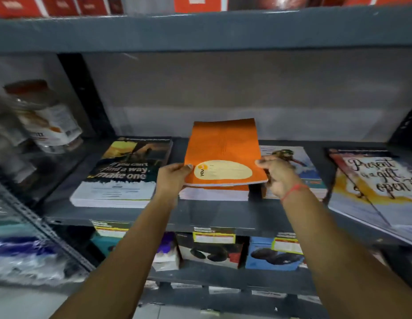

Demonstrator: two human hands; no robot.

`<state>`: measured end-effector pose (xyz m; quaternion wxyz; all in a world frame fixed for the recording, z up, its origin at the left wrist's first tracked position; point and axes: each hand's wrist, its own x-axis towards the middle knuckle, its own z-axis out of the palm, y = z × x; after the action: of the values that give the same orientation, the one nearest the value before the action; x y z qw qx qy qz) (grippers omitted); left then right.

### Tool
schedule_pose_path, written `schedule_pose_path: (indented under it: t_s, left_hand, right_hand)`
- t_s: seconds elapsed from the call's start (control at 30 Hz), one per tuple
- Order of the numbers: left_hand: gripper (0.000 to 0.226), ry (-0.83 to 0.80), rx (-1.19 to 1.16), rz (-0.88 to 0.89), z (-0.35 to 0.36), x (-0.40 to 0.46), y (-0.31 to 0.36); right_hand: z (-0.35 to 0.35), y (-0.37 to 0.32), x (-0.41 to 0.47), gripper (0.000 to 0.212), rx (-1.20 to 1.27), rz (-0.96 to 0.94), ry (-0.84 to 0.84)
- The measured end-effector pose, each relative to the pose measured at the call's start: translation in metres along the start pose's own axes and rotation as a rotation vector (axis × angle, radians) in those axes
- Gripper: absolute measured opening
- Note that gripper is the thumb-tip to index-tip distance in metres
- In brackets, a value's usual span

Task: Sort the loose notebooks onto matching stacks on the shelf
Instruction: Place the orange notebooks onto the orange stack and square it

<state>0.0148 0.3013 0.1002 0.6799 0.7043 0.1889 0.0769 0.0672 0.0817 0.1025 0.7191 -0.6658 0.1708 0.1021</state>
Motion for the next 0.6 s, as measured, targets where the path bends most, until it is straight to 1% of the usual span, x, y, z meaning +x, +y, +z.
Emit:
schedule_pose_path:
  t_s: [0.1, 0.17, 0.2, 0.23, 0.27, 0.3, 0.33, 0.37, 0.47, 0.53, 0.6]
  left_hand:
    - [0.021, 0.051, 0.084, -0.001, -0.014, 0.016, 0.005]
    - [0.023, 0.066, 0.137, -0.035, -0.016, 0.024, 0.008]
    - [0.022, 0.077, 0.12, -0.074, -0.016, 0.025, 0.01]
    - [0.016, 0.128, 0.144, -0.069, -0.016, 0.03, 0.006]
    - [0.015, 0.152, 0.14, -0.072, -0.016, 0.034, 0.006]
    - [0.025, 0.147, 0.228, -0.056, -0.014, 0.038, 0.003]
    - [0.032, 0.181, 0.273, -0.053, -0.013, 0.041, 0.001]
    - [0.034, 0.187, 0.308, -0.057, -0.011, 0.046, -0.001]
    - [0.029, 0.176, 0.338, -0.027, -0.005, 0.052, -0.004]
    - [0.031, 0.156, 0.354, -0.01, -0.003, 0.057, -0.007]
    - [0.027, 0.153, 0.375, -0.011, 0.0, 0.061, -0.009]
  right_hand:
    - [0.021, 0.005, 0.005, 0.019, 0.01, -0.002, 0.019]
    - [0.031, 0.007, 0.009, 0.018, -0.019, -0.019, 0.037]
    - [0.035, 0.008, 0.011, 0.014, -0.035, -0.016, 0.039]
    - [0.038, 0.008, 0.011, 0.007, -0.039, -0.011, 0.045]
    - [0.042, 0.006, 0.013, 0.013, -0.046, -0.004, 0.06]
    - [0.043, 0.005, 0.015, 0.023, -0.052, 0.004, 0.076]
    - [0.045, 0.003, 0.017, 0.029, -0.08, 0.004, 0.081]
    - [0.046, 0.002, 0.02, 0.032, -0.125, -0.001, 0.086]
    - [0.049, -0.001, 0.026, 0.035, -0.215, -0.007, 0.098]
    - [0.049, -0.002, 0.028, 0.033, -0.234, -0.009, 0.147]
    - [0.047, -0.004, 0.034, 0.034, -0.249, -0.028, 0.123]
